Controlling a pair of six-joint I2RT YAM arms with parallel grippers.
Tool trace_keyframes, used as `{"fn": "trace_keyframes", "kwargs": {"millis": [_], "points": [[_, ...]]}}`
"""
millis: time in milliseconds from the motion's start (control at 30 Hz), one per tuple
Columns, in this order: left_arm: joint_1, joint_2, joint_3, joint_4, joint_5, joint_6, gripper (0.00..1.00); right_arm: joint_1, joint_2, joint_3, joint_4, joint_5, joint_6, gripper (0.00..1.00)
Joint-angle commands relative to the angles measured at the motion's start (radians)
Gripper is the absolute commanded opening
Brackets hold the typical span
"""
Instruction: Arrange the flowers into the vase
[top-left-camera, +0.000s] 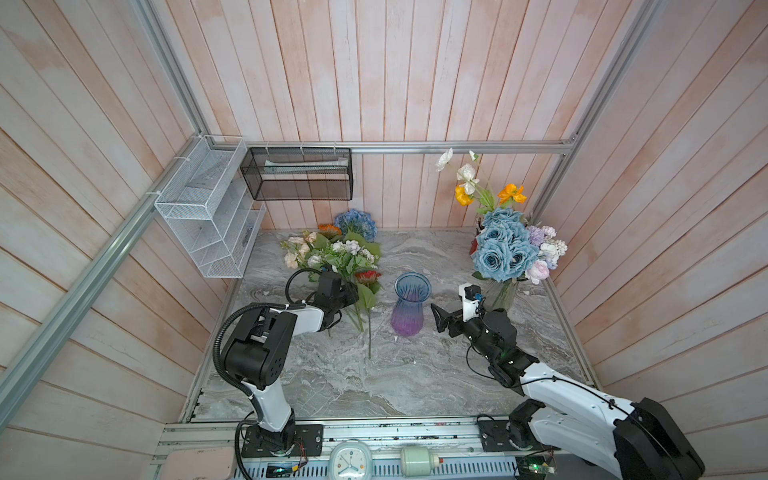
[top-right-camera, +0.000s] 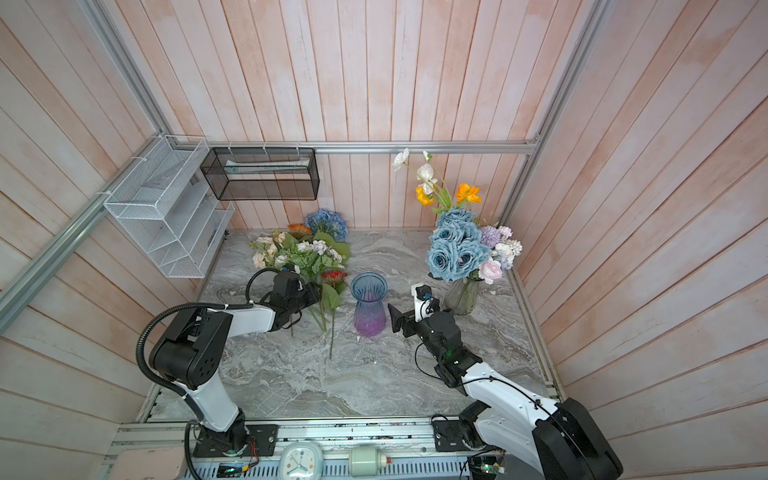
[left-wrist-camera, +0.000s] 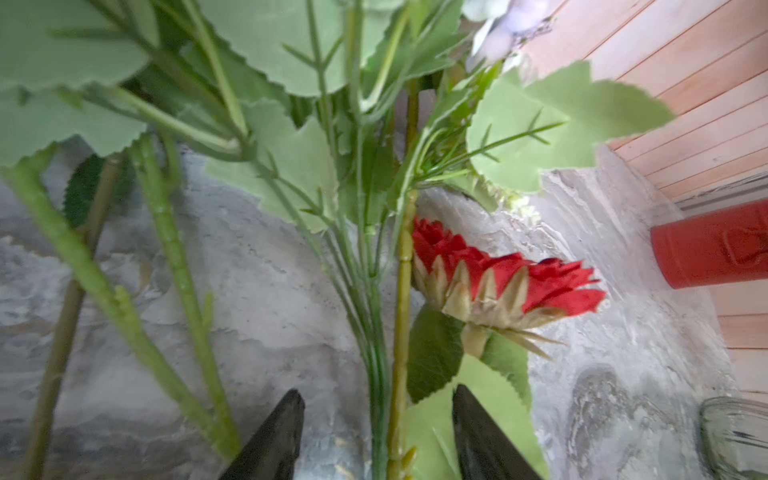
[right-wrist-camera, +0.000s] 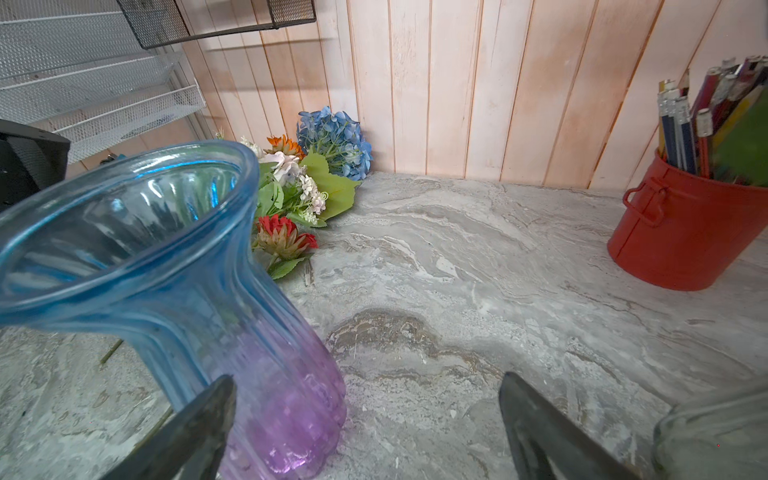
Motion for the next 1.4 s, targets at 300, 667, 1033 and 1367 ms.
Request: {"fn": "trace_keyframes", "kwargs": {"millis": [300,667,1033,1367], "points": [[-0.096,-0.096,-0.018,-0.123,-0.084,0.056,0.45,-0.009,0.035,0.018,0.026,-0.033,0.010,0.98],[-0.200,-0.124,-0.026,-0.257,-0.148,0.080,0.34,-0.009,0.061,0.040,0.039,-0.057,0.026,0.98],[-0.221,-0.067,0.021,-0.279,-0.335,0.180,0.36,-0.009,0.073,0.053,0.042,-0.077,0.049,0.98],[-0.211,0.026,0.071,-0.338,-0.365,0.202,0.30,-0.009,0.069,0.046,0.045,-0.064,0.049,0.98]]}}
